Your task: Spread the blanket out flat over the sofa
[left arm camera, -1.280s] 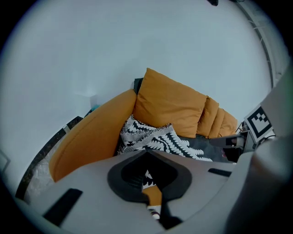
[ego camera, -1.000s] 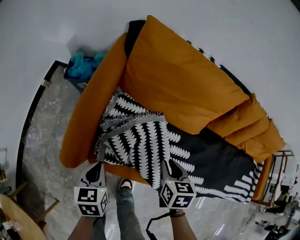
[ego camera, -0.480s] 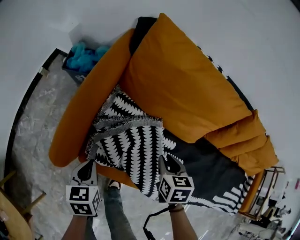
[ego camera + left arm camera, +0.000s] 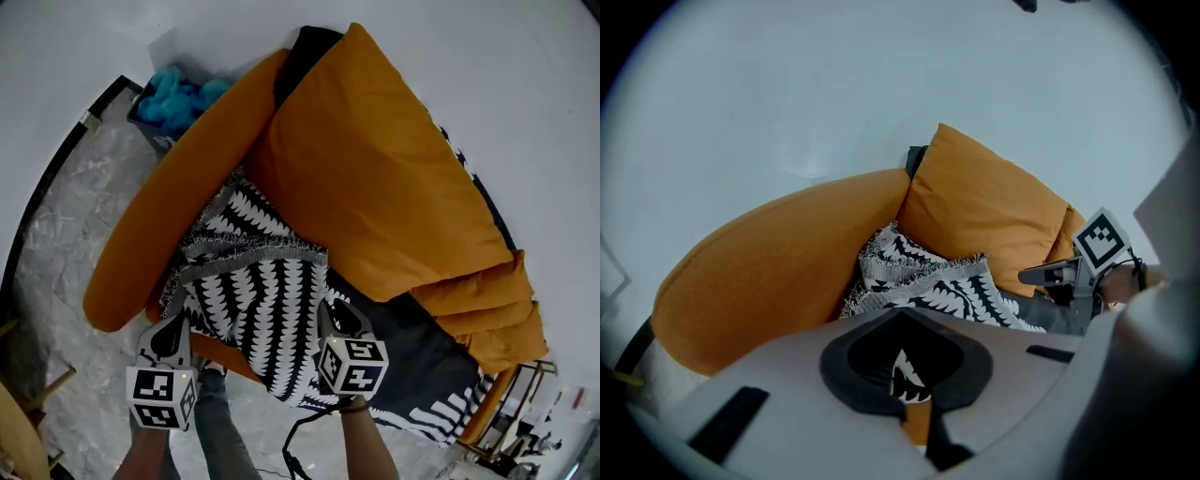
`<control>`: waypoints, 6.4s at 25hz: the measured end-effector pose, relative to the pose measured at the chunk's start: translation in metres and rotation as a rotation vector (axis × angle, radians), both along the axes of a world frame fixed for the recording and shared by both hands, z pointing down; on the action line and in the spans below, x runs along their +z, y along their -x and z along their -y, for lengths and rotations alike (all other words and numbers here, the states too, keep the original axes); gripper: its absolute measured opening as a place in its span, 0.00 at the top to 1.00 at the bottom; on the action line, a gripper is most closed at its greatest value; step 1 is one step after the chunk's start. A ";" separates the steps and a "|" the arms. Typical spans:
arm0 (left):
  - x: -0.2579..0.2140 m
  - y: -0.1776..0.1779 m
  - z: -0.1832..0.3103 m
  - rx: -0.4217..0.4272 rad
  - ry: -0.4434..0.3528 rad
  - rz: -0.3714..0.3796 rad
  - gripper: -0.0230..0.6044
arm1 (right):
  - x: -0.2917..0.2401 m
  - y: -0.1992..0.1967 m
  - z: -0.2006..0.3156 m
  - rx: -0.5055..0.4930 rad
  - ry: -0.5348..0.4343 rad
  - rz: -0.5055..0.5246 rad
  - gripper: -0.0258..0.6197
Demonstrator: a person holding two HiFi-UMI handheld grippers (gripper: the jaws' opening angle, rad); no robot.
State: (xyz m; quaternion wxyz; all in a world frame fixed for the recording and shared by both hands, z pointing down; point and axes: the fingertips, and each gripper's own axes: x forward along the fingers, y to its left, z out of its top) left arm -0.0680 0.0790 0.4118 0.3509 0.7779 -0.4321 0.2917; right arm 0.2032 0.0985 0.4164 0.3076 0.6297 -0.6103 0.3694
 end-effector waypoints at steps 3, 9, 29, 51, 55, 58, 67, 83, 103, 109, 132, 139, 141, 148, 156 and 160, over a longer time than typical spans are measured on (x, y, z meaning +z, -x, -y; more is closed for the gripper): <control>0.005 -0.007 0.003 0.001 -0.003 0.006 0.98 | 0.008 -0.006 0.007 -0.020 0.011 -0.001 0.83; 0.010 -0.022 0.009 0.016 -0.011 0.015 0.98 | 0.029 -0.015 0.020 -0.075 0.045 0.021 0.83; 0.017 -0.022 0.007 0.009 -0.012 0.005 0.98 | 0.085 -0.023 0.036 -0.162 0.143 0.058 0.83; 0.020 -0.017 -0.006 0.027 0.003 0.004 0.98 | 0.106 -0.031 0.035 -0.135 0.162 0.024 0.83; 0.022 -0.017 -0.010 0.027 0.007 0.005 0.98 | 0.108 -0.032 0.033 -0.137 0.157 0.025 0.85; 0.021 -0.018 -0.012 0.026 0.005 -0.003 0.98 | 0.105 -0.033 0.033 -0.144 0.154 0.014 0.85; 0.016 -0.016 -0.007 0.029 0.007 0.001 0.98 | 0.097 -0.030 0.035 -0.162 0.147 0.003 0.93; 0.006 0.002 -0.023 0.057 -0.004 -0.004 0.98 | 0.062 -0.012 0.035 -0.148 0.092 -0.004 0.93; -0.020 0.049 -0.045 0.065 -0.029 -0.038 0.98 | 0.005 0.049 0.018 -0.165 0.030 0.000 0.93; -0.038 0.076 -0.049 0.052 -0.039 -0.042 0.98 | -0.016 0.079 0.014 -0.181 0.021 0.007 0.93; -0.089 0.185 -0.081 0.044 -0.080 -0.057 0.98 | -0.091 0.192 -0.025 -0.210 -0.020 -0.003 0.93; -0.108 0.196 -0.084 0.038 -0.077 -0.071 0.98 | -0.113 0.230 -0.040 -0.268 -0.011 0.040 0.93; -0.109 0.199 -0.087 0.038 -0.075 -0.073 0.98 | -0.115 0.244 -0.045 -0.287 -0.007 0.054 0.93; -0.105 0.210 -0.095 0.030 -0.061 -0.070 0.98 | -0.108 0.289 -0.057 -0.354 0.015 0.103 0.93; -0.097 0.230 -0.093 0.000 -0.046 -0.057 0.98 | -0.089 0.341 -0.070 -0.448 0.077 0.154 0.93; -0.093 0.245 -0.086 -0.036 -0.055 -0.051 0.98 | -0.077 0.362 -0.077 -0.498 0.113 0.168 0.93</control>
